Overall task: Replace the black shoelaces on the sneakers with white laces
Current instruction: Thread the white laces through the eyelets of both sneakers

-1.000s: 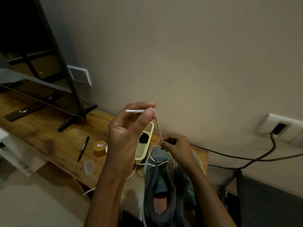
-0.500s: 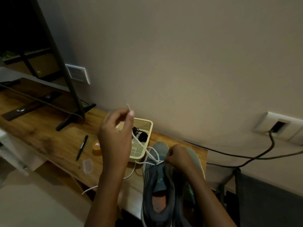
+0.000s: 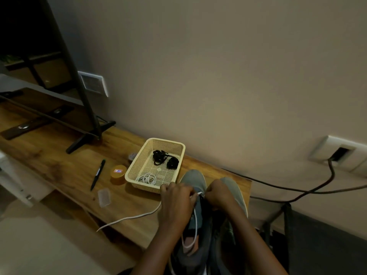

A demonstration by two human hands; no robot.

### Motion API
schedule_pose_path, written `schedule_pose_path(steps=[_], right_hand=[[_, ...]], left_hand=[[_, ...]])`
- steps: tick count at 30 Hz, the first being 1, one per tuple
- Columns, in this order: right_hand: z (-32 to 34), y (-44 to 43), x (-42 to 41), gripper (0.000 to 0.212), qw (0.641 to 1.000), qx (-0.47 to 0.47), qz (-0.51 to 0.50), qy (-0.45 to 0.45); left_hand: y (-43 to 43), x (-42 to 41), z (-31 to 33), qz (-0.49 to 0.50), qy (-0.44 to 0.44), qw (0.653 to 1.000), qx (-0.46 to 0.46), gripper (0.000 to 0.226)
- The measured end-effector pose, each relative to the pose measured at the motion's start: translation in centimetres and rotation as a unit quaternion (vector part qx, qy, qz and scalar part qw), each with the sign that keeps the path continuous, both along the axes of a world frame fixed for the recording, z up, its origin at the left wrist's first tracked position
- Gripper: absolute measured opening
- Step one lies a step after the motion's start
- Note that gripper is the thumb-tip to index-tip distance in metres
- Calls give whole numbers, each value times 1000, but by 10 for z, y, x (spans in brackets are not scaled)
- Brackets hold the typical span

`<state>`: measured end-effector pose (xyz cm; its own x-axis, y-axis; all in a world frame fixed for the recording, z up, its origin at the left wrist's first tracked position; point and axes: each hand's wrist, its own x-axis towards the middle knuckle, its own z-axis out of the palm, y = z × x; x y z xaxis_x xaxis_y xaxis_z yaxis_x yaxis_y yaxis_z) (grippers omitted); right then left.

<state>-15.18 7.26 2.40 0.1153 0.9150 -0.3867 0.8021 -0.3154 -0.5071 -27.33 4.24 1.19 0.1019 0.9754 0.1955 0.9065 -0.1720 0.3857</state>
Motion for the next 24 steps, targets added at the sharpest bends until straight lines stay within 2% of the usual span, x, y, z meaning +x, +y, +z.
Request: schedule_pose_path(steps=[2,4,10,24], right_hand=[[1,0,2,31,1000,-3,-3,4],[0,0,3,36,1000,-3,-9,15],[-5,2,6,30,999,-5,-18,38],[-10,4,6,30,998,8,-20,53]], left_hand=[[1,3,-8,1,26,1000,-12,18],[3,6,-15,6,24,999,-20,15],[5,12,-19,-2,47,999,-12,16],[10,10,-22,17,-12,999,-43,18]])
